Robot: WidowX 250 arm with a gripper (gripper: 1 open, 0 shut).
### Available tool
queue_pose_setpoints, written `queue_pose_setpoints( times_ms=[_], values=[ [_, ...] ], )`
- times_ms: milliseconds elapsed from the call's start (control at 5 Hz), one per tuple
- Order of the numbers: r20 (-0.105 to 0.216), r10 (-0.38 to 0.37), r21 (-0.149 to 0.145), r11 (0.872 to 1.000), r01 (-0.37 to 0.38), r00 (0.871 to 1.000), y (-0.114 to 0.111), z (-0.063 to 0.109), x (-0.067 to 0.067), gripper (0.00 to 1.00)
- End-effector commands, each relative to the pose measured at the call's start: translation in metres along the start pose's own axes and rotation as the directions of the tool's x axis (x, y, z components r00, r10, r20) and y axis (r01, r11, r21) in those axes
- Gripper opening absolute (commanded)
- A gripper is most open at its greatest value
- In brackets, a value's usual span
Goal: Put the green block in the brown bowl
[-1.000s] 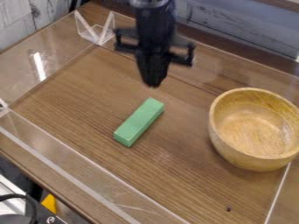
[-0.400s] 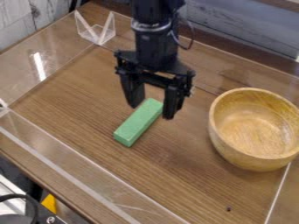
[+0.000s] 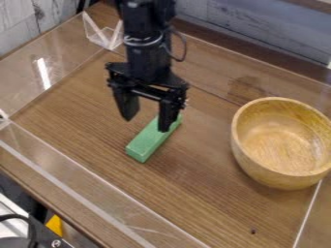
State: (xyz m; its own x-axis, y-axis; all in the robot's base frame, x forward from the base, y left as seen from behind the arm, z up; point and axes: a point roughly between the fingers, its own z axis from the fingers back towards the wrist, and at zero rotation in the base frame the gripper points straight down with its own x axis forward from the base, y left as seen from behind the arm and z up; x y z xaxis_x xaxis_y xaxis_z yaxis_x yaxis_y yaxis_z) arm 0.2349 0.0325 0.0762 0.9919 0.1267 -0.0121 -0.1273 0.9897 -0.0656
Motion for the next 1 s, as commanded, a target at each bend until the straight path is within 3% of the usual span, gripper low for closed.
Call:
queue_pose_setpoints(
  times_ms=[0, 400, 800],
  values=[
    [0.021, 0.050, 0.007, 0.999, -0.050, 0.999, 0.009, -0.006, 0.005, 1.00],
    [0.000, -0.057, 0.015, 0.998, 0.057, 0.998, 0.004, -0.012, 0.003, 1.00],
    [-0.012, -0.024, 0.017, 1.000, 0.024, 1.000, 0.020, -0.007, 0.016, 1.00]
  ],
)
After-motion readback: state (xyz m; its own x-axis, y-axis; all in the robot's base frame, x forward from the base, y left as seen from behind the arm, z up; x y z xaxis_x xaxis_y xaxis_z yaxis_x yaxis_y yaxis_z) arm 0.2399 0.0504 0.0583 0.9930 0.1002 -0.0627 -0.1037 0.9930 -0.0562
